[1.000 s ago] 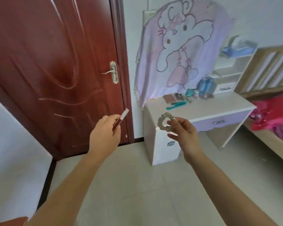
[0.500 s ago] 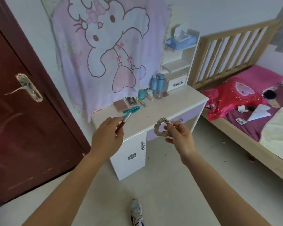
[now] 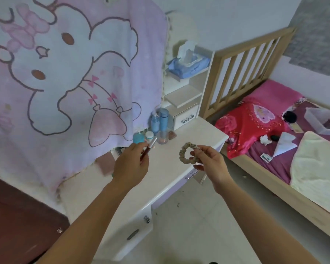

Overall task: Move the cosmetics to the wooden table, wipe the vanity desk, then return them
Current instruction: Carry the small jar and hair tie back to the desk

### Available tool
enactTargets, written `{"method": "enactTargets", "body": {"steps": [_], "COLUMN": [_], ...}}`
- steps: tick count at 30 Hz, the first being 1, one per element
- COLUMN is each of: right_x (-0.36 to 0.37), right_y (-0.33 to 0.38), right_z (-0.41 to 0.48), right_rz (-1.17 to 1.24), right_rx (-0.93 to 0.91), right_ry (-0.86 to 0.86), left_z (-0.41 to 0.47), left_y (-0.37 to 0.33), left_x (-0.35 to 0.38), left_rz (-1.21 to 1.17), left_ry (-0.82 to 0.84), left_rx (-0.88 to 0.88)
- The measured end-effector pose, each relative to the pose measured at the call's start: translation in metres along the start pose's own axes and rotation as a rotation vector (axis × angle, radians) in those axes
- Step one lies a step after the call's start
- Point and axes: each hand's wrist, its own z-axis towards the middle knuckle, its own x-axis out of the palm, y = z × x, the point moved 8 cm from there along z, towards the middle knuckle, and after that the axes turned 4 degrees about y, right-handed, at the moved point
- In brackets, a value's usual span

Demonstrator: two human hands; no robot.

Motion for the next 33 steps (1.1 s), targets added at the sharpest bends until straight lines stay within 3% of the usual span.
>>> {"method": "enactTargets", "body": {"steps": [7,15,18,22,25,29,31,33], "right_x": [-0.022,-0.026,-0.019,-0.007,-0.001,0.01,0.02,0.036], "right_y": [-0.058,-0.112,-0.121,-0.141,-0.153,-0.17,-0.173,-0.166], "right_z": [0.144,0.27,0.306,0.337,0.349,0.354,0.352,0.347], "right_rz": [0.091,-0.09,-0.138,-0.177,-0.219,-0.26,-0.372,-0.55], "right_rx": [0.212,0.409,0.445,0.481,0.487,0.479,0.37,0.133], "right_ry": [0.055,0.284,0.329,0.35,0.333,0.235,0.19,0.199], "left_z": [0.079,0.123,0.132,0.136,0.142,0.158,0.162,0.164], "left_y": [0.028,0.06,0.071,0.104,0.133,0.168,0.183,0.192], "left_x": [0.099,0.197,0.221,0.245,0.258,0.268,0.269,0.271], "left_rz": [0.036,0.262,0.195,-0.053,-0.16,-0.153,-0.127,-0.101], "left_ry": [0.07,0.186,0.196,0.156,0.15,0.218,0.227,0.236], "left_rx": [-0.171,-0.364,-0.484,-0.828,-0.989,-1.041,-1.042,-1.03]}}
